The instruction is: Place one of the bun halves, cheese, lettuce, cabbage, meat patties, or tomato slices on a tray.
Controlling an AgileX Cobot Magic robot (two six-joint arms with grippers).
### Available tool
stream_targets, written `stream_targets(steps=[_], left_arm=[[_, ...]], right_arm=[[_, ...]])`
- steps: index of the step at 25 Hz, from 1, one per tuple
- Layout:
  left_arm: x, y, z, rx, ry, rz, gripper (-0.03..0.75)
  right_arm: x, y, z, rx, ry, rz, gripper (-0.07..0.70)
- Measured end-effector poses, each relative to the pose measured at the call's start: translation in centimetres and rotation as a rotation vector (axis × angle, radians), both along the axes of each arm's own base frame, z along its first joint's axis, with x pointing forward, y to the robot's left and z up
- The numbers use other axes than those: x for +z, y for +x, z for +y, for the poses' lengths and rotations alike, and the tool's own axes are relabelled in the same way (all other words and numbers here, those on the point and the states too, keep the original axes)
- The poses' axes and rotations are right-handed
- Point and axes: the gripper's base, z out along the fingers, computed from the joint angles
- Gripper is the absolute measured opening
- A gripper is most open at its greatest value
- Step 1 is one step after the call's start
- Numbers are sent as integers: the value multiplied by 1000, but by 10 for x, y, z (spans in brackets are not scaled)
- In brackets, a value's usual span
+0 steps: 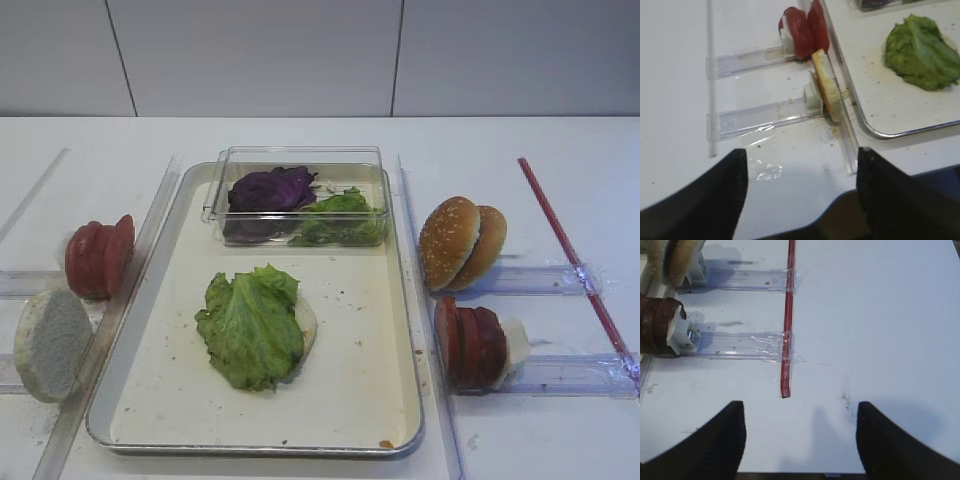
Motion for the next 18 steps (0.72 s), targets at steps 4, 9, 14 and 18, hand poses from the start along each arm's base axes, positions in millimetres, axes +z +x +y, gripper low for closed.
stream_targets(steps=[4,9,14,18], left_arm=[[-17,-19,0,-9,-26,-98,428],[-28,-20,0,10,-39,-52,428],[-31,-18,2,49,-56,-49,428],[-30,-18,3,67,-59,-53,428]], right_arm=[[0,0,0,0,0,0,492],[0,0,0,-1,-2,-4,492],[0,0,0,-1,-3,-4,492],[0,0,0,-2,-2,-4,492]])
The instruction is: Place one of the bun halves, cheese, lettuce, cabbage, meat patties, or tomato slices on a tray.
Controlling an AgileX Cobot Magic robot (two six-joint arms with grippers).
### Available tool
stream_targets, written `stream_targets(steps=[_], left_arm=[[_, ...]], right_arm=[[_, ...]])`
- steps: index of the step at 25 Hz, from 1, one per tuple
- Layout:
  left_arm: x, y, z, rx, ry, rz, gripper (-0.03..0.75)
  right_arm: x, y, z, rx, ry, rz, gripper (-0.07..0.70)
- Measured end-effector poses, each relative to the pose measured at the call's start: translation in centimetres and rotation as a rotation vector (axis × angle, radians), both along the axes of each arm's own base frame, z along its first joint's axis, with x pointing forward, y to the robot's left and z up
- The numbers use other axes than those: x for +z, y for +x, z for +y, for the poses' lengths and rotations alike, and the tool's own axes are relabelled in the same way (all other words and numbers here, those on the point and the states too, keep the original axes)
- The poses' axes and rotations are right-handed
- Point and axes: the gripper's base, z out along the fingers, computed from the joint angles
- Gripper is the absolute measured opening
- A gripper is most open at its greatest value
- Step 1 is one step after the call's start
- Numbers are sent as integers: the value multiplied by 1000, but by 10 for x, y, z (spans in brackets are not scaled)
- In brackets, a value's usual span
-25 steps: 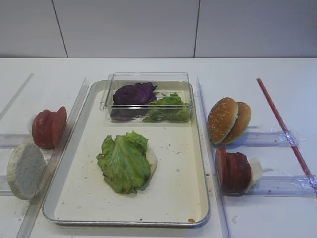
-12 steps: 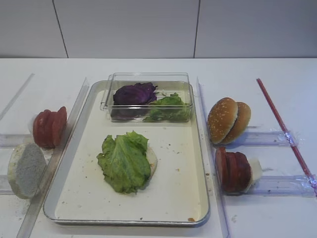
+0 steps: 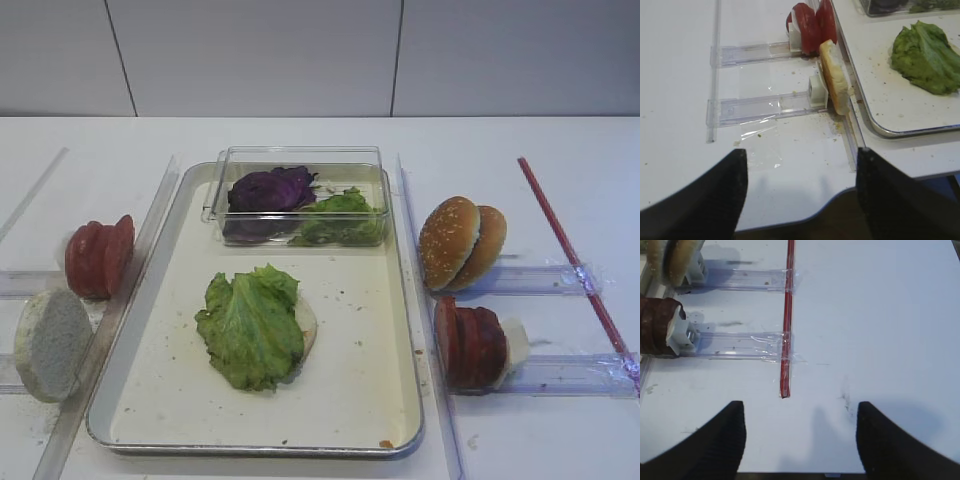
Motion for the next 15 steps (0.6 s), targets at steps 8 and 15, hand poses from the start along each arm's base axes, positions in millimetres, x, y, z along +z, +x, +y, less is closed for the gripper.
stream_targets(steps=[8,15], left_arm=[[0,0,0,3,-2,0,428],[0,0,0,3,-2,-2,428]], right_arm=[[0,0,0,0,0,0,492],[0,0,0,1,2,0,492]])
